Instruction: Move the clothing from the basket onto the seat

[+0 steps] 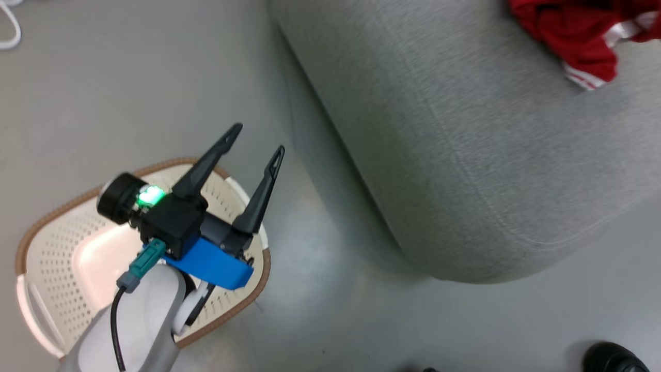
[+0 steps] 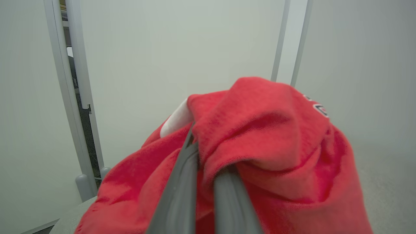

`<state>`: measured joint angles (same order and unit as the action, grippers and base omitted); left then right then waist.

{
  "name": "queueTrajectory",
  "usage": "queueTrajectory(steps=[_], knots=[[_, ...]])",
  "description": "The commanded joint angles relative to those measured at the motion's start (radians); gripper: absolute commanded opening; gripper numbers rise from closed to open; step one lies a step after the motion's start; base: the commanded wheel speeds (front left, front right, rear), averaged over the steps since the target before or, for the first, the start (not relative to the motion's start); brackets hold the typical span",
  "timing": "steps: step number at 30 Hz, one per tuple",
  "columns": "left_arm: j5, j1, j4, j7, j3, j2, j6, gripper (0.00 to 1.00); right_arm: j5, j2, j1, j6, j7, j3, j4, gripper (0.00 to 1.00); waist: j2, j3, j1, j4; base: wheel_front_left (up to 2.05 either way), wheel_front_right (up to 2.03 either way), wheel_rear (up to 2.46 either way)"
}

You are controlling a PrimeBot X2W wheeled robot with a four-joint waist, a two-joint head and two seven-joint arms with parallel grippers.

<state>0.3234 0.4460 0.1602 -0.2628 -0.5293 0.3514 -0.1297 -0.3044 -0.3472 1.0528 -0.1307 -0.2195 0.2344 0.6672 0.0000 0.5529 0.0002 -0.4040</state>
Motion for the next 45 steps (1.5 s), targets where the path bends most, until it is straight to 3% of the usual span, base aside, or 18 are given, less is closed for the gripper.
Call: queueTrajectory(steps=[1, 7, 12, 26, 27, 28, 29, 30, 45], knots=[[-0.011, 0.040, -0.014, -0.003, -0.005, 0.011, -0.001, 1.00, 0.006, -0.012, 0.023, 0.000, 0.002, 0.031, 0.000, 0.00, 0.0000, 0.114, -0.0002, 0.076, 0.00, 0.00, 0.00], [-0.027, 0.103, -0.062, -0.002, -0.014, 0.017, 0.002, 1.00, 0.016, -0.020, 0.051, 0.000, -0.002, 0.141, 0.047, 0.00, 0.0000, 0.226, -0.0002, 0.120, 0.00, 0.00, 0.00], [-0.040, 0.127, -0.081, -0.002, -0.016, 0.017, 0.005, 1.00, 0.060, -0.009, 0.068, 0.000, -0.012, 0.160, 0.103, 0.00, 0.0000, 0.286, -0.0002, 0.135, 0.00, 0.00, 0.00], [-0.043, 0.140, -0.074, -0.003, -0.016, 0.014, 0.006, 1.00, 0.097, 0.008, 0.113, 0.000, -0.039, 0.179, 0.235, 0.00, 0.0000, 0.297, -0.0002, 0.148, 0.00, 0.00, 0.00], [-0.044, 0.137, -0.072, -0.003, -0.016, 0.007, 0.006, 1.00, 0.100, 0.012, 0.116, 0.000, -0.040, 0.176, 0.243, 0.33, 0.0000, 0.292, -0.0002, 0.148, 0.00, 0.00, 0.00], [-0.044, 0.137, -0.072, -0.003, -0.016, 0.007, 0.006, 1.00, 0.100, 0.012, 0.116, 0.000, -0.040, 0.176, 0.243, 0.33, 0.0000, 0.292, -0.0002, 0.148, 0.00, 0.00, 0.00], [-0.045, 0.136, -0.072, -0.004, -0.018, 0.004, 0.006, 1.00, 0.102, 0.013, 0.116, 0.000, -0.041, 0.174, 0.247, 0.62, 0.0000, 0.288, -0.0002, 0.148, 0.00, 0.00, 0.00], [-0.046, 0.137, -0.071, -0.004, -0.021, 0.002, 0.005, 1.00, 0.105, 0.014, 0.116, 0.000, -0.042, 0.173, 0.251, 1.00, 0.0000, 0.285, -0.0002, 0.149, 0.00, 0.00, 0.00], [-0.038, 0.121, -0.047, -0.004, -0.016, -0.024, 0.001, 1.00, 0.108, -0.001, 0.074, 0.000, -0.046, 0.155, 0.272, 1.00, 0.0000, 0.222, -0.0002, 0.176, 0.00, 0.00, 0.00]])
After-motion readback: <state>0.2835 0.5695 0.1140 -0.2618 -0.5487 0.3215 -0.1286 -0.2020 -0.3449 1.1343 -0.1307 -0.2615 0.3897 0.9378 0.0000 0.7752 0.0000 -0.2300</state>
